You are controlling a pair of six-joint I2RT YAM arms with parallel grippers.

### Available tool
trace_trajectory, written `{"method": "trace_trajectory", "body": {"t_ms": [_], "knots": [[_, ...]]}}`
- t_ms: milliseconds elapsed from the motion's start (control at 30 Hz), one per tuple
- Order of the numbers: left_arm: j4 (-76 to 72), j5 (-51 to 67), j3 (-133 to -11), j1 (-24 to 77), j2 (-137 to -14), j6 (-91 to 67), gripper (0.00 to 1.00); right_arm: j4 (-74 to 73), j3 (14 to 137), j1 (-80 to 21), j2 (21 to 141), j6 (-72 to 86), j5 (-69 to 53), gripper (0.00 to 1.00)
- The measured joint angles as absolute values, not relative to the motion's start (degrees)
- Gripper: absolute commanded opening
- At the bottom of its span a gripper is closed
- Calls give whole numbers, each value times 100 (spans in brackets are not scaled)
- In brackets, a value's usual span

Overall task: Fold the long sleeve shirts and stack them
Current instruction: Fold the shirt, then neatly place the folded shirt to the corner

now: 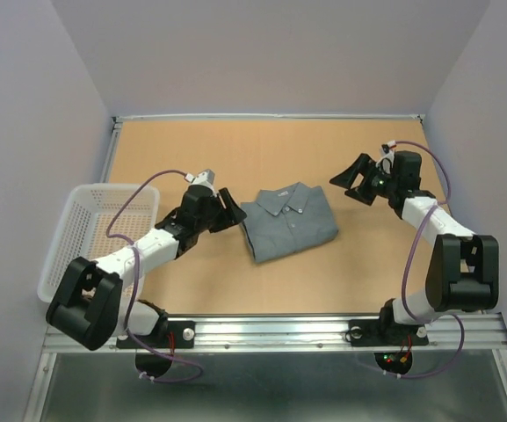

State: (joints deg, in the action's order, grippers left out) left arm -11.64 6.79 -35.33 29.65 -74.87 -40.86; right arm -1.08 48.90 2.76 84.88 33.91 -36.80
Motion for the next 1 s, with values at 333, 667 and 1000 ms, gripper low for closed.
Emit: {"method": "trace_trajectory", "body": {"t_ms": [333, 667, 1000], "knots": [[-1177, 849, -5518, 3118, -8211, -3946, 61, 248, 5468, -209, 8934, 3841, -3778, 82], [-1288, 1197, -5999, 3151, -9972, -3896, 56, 1601, 5422, -451, 9638, 4521, -3966, 82], [-2088, 1076, -4560, 3026, -9957, -4460, 38, 2764, 4963, -788, 10833, 4978, -3964, 82]]}}
